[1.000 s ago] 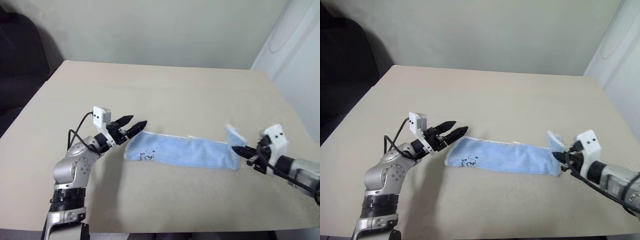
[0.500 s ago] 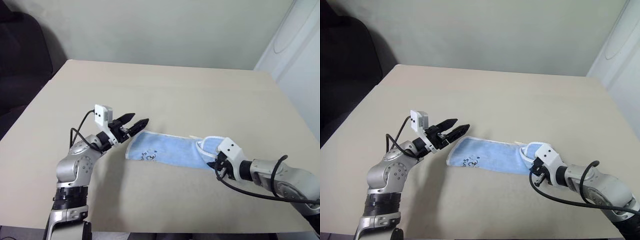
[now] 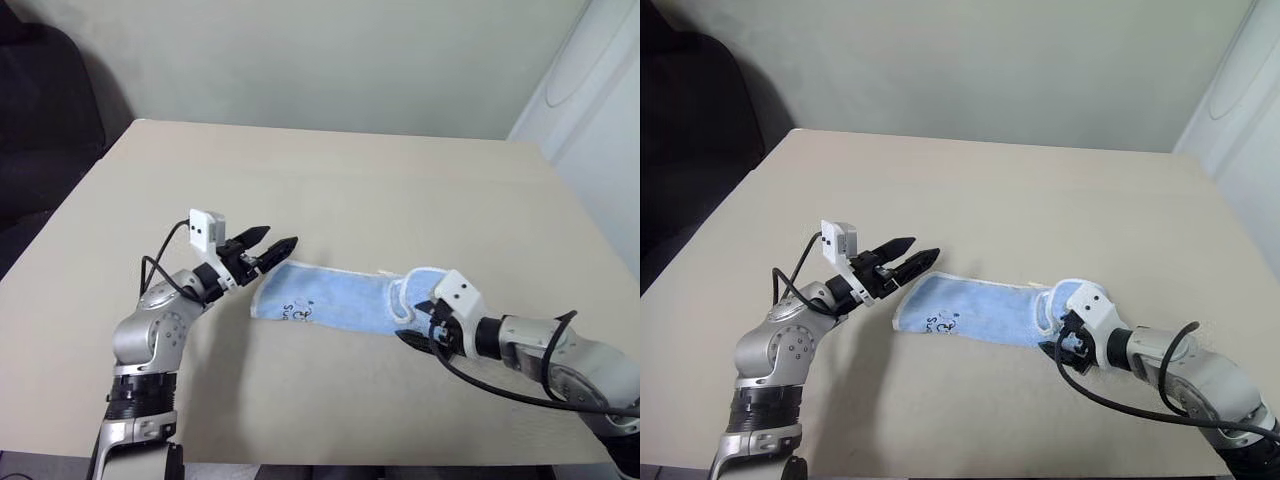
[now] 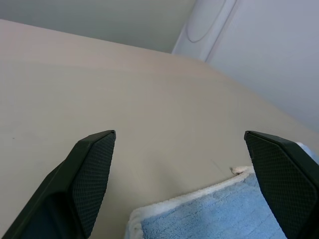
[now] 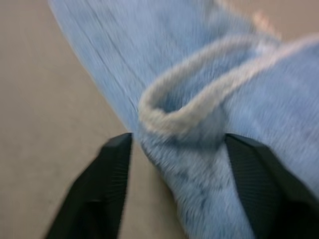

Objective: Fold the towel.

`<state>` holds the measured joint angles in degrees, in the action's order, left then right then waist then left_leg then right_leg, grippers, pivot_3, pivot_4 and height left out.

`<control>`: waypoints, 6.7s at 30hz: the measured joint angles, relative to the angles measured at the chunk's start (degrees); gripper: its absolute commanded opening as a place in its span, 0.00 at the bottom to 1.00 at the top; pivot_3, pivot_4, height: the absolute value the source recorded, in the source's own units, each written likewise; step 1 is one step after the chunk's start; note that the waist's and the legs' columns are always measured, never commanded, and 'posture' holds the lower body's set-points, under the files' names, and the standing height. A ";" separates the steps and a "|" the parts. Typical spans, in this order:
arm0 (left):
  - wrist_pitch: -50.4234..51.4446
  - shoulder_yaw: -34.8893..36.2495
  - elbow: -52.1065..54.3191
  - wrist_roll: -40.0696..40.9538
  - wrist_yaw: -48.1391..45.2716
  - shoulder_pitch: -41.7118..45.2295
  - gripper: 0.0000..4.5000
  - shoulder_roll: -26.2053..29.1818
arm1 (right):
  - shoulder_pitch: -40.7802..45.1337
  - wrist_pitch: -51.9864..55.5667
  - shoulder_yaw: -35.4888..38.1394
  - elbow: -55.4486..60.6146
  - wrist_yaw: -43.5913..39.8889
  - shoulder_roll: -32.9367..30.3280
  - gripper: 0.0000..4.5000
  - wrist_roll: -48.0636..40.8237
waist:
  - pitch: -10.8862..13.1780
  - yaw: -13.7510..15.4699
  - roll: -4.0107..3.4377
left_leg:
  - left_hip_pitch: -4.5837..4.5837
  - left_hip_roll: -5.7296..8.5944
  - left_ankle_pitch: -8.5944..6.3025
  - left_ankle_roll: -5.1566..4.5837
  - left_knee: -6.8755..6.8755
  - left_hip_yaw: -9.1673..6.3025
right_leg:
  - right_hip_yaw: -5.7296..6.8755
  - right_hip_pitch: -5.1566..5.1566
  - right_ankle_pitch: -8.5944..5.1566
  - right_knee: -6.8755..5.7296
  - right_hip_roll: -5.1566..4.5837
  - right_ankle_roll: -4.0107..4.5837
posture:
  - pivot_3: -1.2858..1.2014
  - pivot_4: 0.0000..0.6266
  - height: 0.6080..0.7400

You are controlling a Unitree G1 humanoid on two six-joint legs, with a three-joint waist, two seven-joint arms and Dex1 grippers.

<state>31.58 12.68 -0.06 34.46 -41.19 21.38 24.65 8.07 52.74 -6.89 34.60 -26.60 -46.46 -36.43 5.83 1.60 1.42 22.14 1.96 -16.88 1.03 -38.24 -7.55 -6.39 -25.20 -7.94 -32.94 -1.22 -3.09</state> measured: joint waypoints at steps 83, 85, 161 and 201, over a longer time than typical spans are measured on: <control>17.79 2.65 10.59 69.84 68.97 -17.07 0.87 1.32 | 10.69 -31.30 8.72 -23.87 -8.55 22.23 0.45 13.16 | 0.68 0.55 -1.09 | -1.15 0.29 0.11 0.21 0.19 -0.27 | -0.04 0.85 -0.36 -0.11 0.33 0.54 | 0.52 0.24 1.00; 17.80 2.35 9.89 68.56 68.55 -16.61 0.70 1.37 | 10.69 -31.32 8.72 -23.85 -8.34 22.30 0.45 13.15 | 0.66 0.55 -1.13 | -1.09 0.29 0.11 0.21 0.19 -0.27 | -0.04 0.99 -0.36 -0.11 0.30 0.54 | 0.52 0.24 1.00; 10.07 -26.27 -9.15 -8.21 -9.01 21.43 0.53 -7.50 | -1.73 -22.79 19.96 -13.30 -3.95 15.97 0.00 7.96 | 1.03 0.47 -0.47 | -0.46 0.28 0.62 -0.58 -0.07 -0.11 | -0.07 0.81 -0.09 0.13 0.02 -0.78 | 0.52 0.24 1.00; 0.06 -11.35 -4.63 -4.81 -9.44 5.45 0.00 -7.23 | -16.50 -9.61 29.42 -1.21 -6.98 7.24 0.81 -12.06 | 0.86 0.37 -0.50 | -0.21 0.29 0.19 -0.31 -0.44 -0.05 | -0.14 0.80 -0.77 0.09 0.01 -0.62 | 0.52 0.24 1.00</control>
<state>31.64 1.33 -4.69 29.65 -50.63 26.83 17.42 -8.43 43.13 22.53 33.39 -33.58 -39.23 -48.49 6.68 1.97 0.91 21.94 2.25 -16.69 0.72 -38.68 -7.61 -6.53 -24.41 -8.71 -32.85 -1.21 -3.71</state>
